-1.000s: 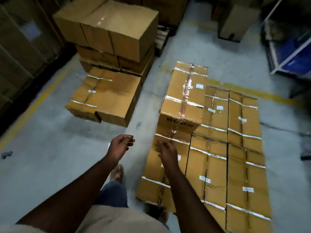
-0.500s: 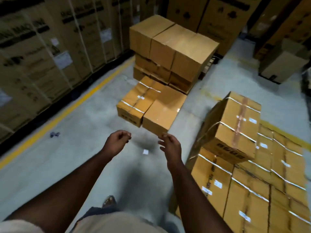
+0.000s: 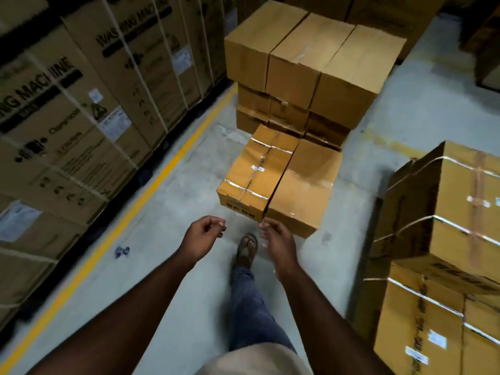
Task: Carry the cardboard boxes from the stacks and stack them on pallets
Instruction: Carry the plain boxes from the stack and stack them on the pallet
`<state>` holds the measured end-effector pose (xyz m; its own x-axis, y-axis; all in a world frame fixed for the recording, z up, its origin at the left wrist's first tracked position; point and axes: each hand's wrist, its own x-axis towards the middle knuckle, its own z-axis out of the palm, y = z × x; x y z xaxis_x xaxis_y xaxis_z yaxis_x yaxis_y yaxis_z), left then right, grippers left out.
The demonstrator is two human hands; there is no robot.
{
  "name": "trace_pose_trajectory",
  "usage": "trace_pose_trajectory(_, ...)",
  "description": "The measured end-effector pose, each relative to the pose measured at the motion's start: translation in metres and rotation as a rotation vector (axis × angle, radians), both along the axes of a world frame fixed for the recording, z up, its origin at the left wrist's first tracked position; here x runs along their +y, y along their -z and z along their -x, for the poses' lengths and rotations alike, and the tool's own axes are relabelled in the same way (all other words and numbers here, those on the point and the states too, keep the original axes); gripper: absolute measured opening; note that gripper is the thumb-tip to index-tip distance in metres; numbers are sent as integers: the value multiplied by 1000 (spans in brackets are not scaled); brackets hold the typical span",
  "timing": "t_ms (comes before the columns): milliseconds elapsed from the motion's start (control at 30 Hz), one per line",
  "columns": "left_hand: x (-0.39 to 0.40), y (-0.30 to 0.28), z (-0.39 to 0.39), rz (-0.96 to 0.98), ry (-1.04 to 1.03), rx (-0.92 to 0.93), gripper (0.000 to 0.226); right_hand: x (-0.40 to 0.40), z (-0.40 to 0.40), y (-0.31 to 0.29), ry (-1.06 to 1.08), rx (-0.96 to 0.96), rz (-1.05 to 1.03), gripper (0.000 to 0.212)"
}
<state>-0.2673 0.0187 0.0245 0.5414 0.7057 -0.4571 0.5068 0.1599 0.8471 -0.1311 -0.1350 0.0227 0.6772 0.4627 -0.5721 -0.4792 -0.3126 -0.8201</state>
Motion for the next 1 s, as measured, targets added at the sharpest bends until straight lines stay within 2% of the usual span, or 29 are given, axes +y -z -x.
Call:
trace_pose_trajectory(100, 68, 40, -54, 0, 39, 79, 15, 64, -47, 51, 72, 100, 12, 29)
trace_pose_trajectory(233, 145, 120, -125, -49, 122, 195, 14, 141, -110, 135, 17, 249, 101, 13)
trace_pose_trajectory(367, 210, 266, -197, -31, 202, 303, 20, 220, -178, 275, 11, 290, 188, 10)
trace_pose_trajectory(433, 234, 333, -219, -28, 196, 345, 26, 245, -202, 336, 47, 300, 207, 28)
trace_pose_trajectory(467, 245, 366, -229, -23, 202, 375, 37, 256, -213, 367, 70, 313, 248, 41)
trace_pose_trajectory(500, 256, 400, -237, -23, 231, 422, 58, 263, -221, 397, 97, 314, 294, 49)
trace_pose_trajectory(567, 275, 454, -246, -44, 349, 514, 120, 269, -230, 452, 166, 273, 370, 57)
trace_pose_trajectory(600, 282, 479, -249, -50, 405, 570, 143, 270, -231, 474, 194, 236, 428, 63)
trace_pose_trajectory(667, 294, 512, -255, -96, 459, 681, 163, 272, -225, 503, 151, 169, 532, 68)
trace_pose_trajectory(733, 300, 531, -259, -194, 490, 742, 166, 281, -219, 507, 132, 133, 602, 71)
trace_pose_trajectory(800, 301, 535, -263, -275, 500, 815, 158, 289, -216, 509, 233, 132, 622, 75)
trace_pose_trajectory(900, 324, 535, -268, -388, 222, 835, 122, 297, -217, 515, 351, 102, 640, 78)
trace_pose_trajectory(933, 340, 539, -269, -383, 163, 799, 117, 299, -220, 516, 321, 89, 642, 81)
trace_pose_trajectory(1000, 375, 550, -268, -255, 122, 717, 126, 303, -228, 525, 205, 70, 622, 77)
